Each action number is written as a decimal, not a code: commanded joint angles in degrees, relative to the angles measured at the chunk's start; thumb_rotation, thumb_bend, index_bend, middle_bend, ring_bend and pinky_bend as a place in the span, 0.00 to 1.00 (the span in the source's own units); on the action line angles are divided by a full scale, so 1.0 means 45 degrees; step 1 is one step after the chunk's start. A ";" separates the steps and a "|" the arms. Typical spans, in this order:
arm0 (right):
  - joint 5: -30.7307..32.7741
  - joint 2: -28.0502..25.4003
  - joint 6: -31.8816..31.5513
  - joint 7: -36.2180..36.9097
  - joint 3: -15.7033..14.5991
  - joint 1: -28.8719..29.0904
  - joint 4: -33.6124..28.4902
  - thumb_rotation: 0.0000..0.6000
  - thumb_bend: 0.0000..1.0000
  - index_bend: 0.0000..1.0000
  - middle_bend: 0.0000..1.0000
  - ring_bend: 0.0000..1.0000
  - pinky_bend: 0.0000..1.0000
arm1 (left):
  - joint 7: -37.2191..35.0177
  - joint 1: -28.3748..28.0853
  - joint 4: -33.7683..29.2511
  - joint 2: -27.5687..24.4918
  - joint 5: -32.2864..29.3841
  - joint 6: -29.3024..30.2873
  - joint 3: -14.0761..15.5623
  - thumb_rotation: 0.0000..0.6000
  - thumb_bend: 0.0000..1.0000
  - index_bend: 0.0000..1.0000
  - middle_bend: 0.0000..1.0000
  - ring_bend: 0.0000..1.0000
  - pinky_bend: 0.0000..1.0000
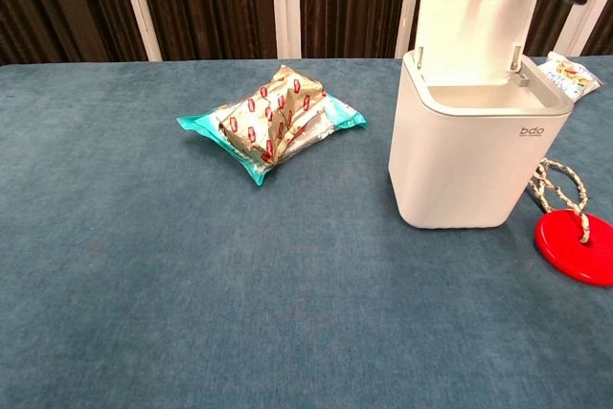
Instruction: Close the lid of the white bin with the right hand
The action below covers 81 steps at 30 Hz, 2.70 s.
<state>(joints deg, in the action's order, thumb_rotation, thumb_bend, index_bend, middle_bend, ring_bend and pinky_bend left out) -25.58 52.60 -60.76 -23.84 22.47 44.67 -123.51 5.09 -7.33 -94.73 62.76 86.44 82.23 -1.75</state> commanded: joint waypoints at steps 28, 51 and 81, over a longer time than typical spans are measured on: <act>-0.1446 -0.0078 -0.1054 -0.0206 -0.2222 -0.0428 -0.2295 1.00 0.70 0.24 0.71 0.78 0.74 | 0.0050 -0.0019 -0.0079 -0.0013 0.0024 -0.0005 0.0090 1.00 0.00 0.00 0.00 0.00 0.00; -0.3273 0.0827 -0.1128 -0.0036 -0.3699 -0.1295 -0.2550 1.00 0.70 0.14 0.71 0.78 0.74 | 0.0171 -0.0014 -0.0061 0.0019 0.0003 0.0022 0.0094 1.00 0.00 0.00 0.00 0.00 0.00; -0.5820 -0.0366 -0.2536 0.1027 -0.3723 -0.2642 -0.2495 1.00 0.69 0.01 0.52 0.54 0.56 | 0.0213 0.0040 0.0013 0.0070 0.0162 0.0250 0.0096 1.00 0.00 0.00 0.00 0.00 0.00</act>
<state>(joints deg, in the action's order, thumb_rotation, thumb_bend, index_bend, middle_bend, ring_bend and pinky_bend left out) -49.59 52.36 -71.10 -19.74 6.51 34.39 -134.95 6.04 -7.15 -94.69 63.06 87.15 83.35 -1.31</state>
